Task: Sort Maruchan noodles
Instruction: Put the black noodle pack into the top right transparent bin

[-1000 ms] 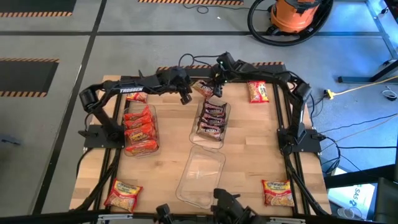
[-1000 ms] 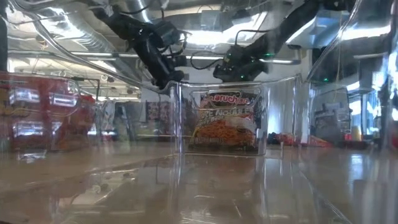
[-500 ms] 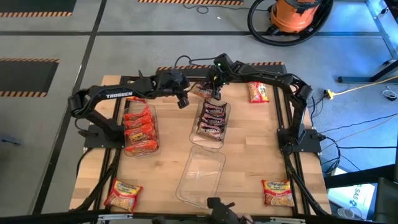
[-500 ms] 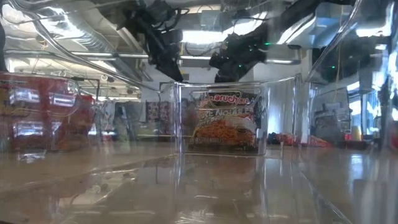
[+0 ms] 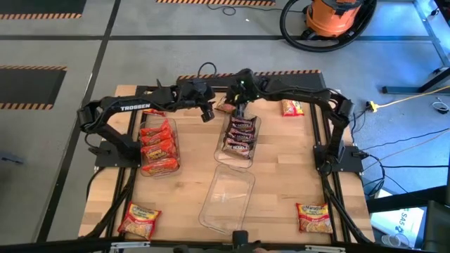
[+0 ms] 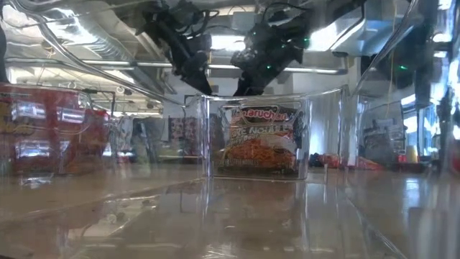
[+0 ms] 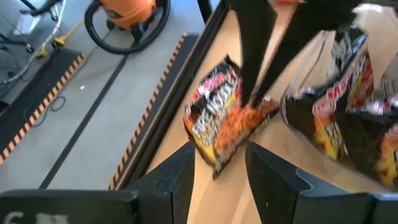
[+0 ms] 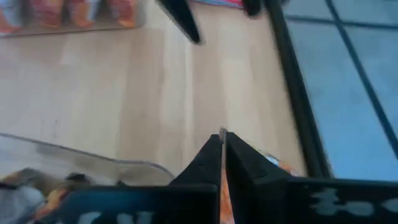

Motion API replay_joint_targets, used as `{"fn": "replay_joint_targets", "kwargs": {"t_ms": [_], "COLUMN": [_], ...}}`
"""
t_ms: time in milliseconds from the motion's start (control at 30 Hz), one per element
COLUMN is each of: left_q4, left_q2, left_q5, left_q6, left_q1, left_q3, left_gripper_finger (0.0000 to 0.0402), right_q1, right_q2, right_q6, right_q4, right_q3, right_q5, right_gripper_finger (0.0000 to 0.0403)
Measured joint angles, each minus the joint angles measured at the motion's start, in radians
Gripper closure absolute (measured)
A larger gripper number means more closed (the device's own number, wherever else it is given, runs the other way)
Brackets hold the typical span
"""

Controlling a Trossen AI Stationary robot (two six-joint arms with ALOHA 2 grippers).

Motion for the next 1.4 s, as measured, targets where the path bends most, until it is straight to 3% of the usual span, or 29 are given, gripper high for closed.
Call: {"fn": "replay_joint_targets", "kwargs": {"t_ms": [100,200,333,567,667,800,933,1033,1200,1400], "left_q4": [0.02,0.042,0.098,0.12,0.144,0.196,0.237,0.248,0.247,0.253], "left_q2": [0.0,0.01,0.05,0.184,0.243,0.316,0.359,0.368,0.372,0.372], "left_q5": [0.0,0.001,0.021,0.224,0.379,0.564,0.612,0.611,0.611,0.611], "left_q6": [0.018,0.076,0.074,-0.061,-0.185,-0.336,-0.387,-0.397,-0.395,-0.392], "left_q1": [0.0,0.004,0.044,0.193,0.264,0.325,0.344,0.348,0.35,0.344], "left_q3": [0.0,0.0,0.001,0.001,0.001,0.001,0.001,0.001,0.001,0.001], "left_gripper_finger": [0.0266,0.0266,0.0266,0.0266,0.0266,0.0266,0.0266,0.0266,0.0266,0.0266], "right_q1": [-0.035,-0.121,-0.25,-0.376,-0.4,-0.407,-0.406,-0.406,-0.406,-0.372], "right_q2": [-0.045,-0.101,-0.122,-0.078,-0.032,0.055,0.138,0.198,0.264,0.328], "right_q6": [0.041,0.09,0.18,0.399,0.453,0.52,0.579,0.578,0.535,0.444], "right_q4": [-0.065,-0.12,-0.069,0.138,0.197,0.23,0.223,0.176,0.078,-0.12], "right_q3": [0.0,-0.001,-0.073,-0.272,-0.303,-0.285,-0.207,-0.133,-0.004,0.116], "right_q5": [-0.009,-0.136,-0.286,-0.305,-0.329,-0.328,-0.353,-0.419,-0.454,-0.477], "right_gripper_finger": [0.0403,0.0403,0.0402,0.0392,0.0352,0.0259,0.0169,0.0124,0.0094,0.0098]}}
